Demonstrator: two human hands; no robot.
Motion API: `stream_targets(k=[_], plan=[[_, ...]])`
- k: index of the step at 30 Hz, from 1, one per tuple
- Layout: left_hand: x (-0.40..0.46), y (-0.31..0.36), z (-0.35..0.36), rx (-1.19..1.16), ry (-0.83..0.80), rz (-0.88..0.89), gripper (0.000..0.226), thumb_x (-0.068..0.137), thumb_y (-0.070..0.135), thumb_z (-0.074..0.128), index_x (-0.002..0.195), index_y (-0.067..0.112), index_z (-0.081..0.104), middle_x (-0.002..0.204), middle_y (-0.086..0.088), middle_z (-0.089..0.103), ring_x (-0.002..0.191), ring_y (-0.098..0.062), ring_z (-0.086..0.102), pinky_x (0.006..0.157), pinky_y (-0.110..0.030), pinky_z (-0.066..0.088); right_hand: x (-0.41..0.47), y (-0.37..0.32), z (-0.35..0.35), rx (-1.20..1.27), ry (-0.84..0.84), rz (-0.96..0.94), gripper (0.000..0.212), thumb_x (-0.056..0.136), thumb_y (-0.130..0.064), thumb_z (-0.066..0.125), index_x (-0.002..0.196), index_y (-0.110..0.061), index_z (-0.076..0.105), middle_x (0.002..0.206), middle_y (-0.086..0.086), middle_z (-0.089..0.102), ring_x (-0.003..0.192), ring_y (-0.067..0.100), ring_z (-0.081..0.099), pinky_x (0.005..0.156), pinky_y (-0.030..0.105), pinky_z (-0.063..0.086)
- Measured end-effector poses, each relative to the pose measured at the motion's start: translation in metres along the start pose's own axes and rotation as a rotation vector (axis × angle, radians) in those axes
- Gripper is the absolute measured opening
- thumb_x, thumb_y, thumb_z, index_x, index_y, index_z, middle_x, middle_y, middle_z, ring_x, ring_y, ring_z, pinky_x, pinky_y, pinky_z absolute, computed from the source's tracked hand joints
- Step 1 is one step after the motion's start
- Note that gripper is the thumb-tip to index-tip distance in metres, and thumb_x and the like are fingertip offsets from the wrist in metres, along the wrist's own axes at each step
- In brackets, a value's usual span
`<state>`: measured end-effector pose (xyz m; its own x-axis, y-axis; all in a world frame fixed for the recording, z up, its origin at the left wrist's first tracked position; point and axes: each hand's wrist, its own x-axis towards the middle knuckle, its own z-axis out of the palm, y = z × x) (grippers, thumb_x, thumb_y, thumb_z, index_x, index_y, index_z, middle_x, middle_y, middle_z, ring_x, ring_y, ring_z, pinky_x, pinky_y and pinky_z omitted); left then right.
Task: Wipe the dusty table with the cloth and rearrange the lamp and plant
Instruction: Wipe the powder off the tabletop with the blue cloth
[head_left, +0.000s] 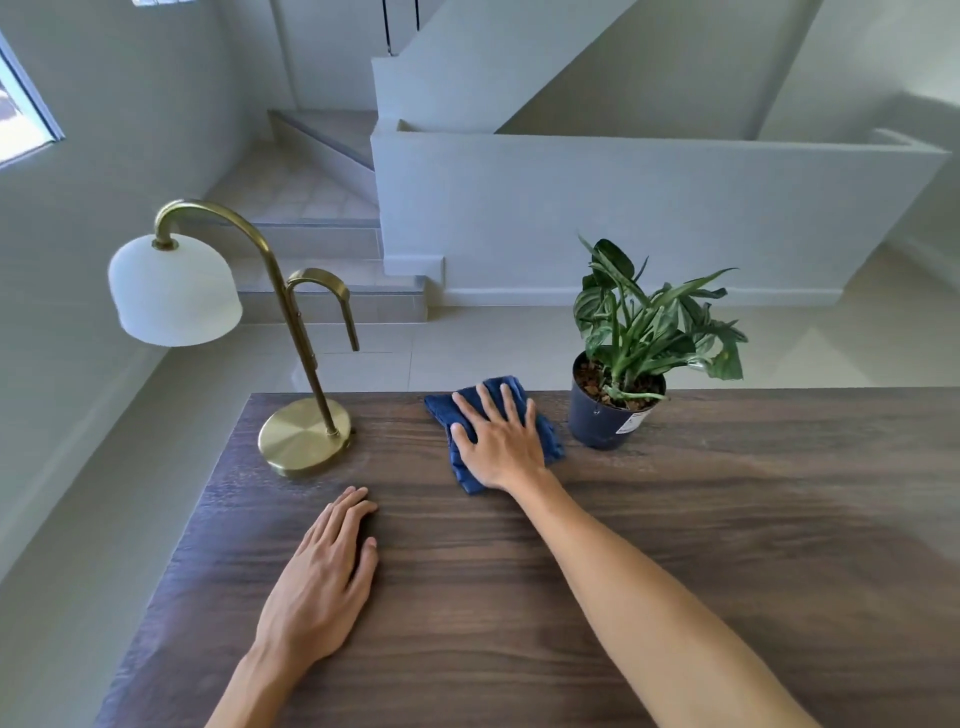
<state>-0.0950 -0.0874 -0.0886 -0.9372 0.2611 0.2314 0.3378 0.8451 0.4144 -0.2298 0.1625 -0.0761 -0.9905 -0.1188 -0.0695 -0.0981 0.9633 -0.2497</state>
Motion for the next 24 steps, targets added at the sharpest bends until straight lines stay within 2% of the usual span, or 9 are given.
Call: stream_targets(k=[5, 10, 16, 18, 21, 24], plan=[[-0.002, -0.001, 0.001, -0.004, -0.023, 0.008, 0.06, 0.097, 0.051, 0.022, 0.14, 0.016, 0.046, 0.156, 0.005, 0.036, 0.149, -0.005, 0.019, 0.121, -0.023, 0.013, -0.036, 0.019, 0.003, 0.021, 0.029, -0.039, 0.058, 0.104, -0.055, 0.015, 0.159, -0.037, 0.014, 0.168, -0.004, 0.005, 0.155, 0.021, -0.003, 0.124, 0.048, -0.006], [-0.003, 0.002, 0.0, -0.006, -0.029, -0.001, 0.063, 0.096, 0.052, 0.021, 0.14, 0.016, 0.047, 0.154, 0.004, 0.038, 0.147, -0.003, 0.02, 0.12, -0.019, 0.011, -0.09, 0.053, -0.003, 0.025, 0.04, 0.014, 0.057, 0.105, -0.051, 0.016, 0.159, -0.035, 0.014, 0.168, -0.007, 0.005, 0.155, 0.017, -0.003, 0.125, 0.043, -0.006], [-0.002, 0.004, -0.003, -0.001, -0.044, 0.007, 0.062, 0.096, 0.052, 0.021, 0.14, 0.017, 0.046, 0.154, 0.004, 0.037, 0.147, -0.004, 0.021, 0.119, -0.019, 0.011, -0.172, 0.107, -0.015, -0.039, 0.04, 0.035, 0.062, 0.1, -0.06, 0.006, 0.158, -0.039, 0.013, 0.166, -0.014, 0.003, 0.154, 0.01, -0.002, 0.124, 0.036, -0.004], [-0.003, 0.004, -0.001, -0.003, -0.045, 0.007, 0.061, 0.096, 0.052, 0.022, 0.138, 0.016, 0.046, 0.154, 0.003, 0.038, 0.147, -0.004, 0.022, 0.119, -0.02, 0.013, -0.197, 0.144, -0.027, -0.077, 0.029, 0.114, 0.064, 0.097, -0.065, 0.004, 0.157, -0.044, 0.01, 0.166, -0.016, 0.0, 0.154, 0.011, -0.004, 0.124, 0.037, -0.004], [-0.001, 0.004, -0.002, -0.007, -0.039, 0.0, 0.06, 0.096, 0.052, 0.022, 0.137, 0.016, 0.047, 0.153, 0.002, 0.039, 0.147, -0.008, 0.025, 0.12, -0.026, 0.017, -0.21, 0.211, -0.047, -0.115, 0.016, 0.34, 0.07, 0.091, -0.075, 0.005, 0.156, -0.049, 0.005, 0.166, -0.015, -0.002, 0.154, 0.015, -0.004, 0.123, 0.046, 0.001], [0.001, 0.007, -0.003, 0.002, -0.04, 0.0, 0.059, 0.096, 0.051, 0.023, 0.137, 0.016, 0.046, 0.153, 0.0, 0.039, 0.147, -0.01, 0.026, 0.121, -0.028, 0.018, -0.19, 0.246, -0.061, -0.066, -0.009, 0.544, 0.068, 0.094, -0.072, 0.013, 0.156, -0.047, 0.002, 0.168, -0.011, -0.006, 0.154, 0.02, -0.01, 0.123, 0.054, -0.002]])
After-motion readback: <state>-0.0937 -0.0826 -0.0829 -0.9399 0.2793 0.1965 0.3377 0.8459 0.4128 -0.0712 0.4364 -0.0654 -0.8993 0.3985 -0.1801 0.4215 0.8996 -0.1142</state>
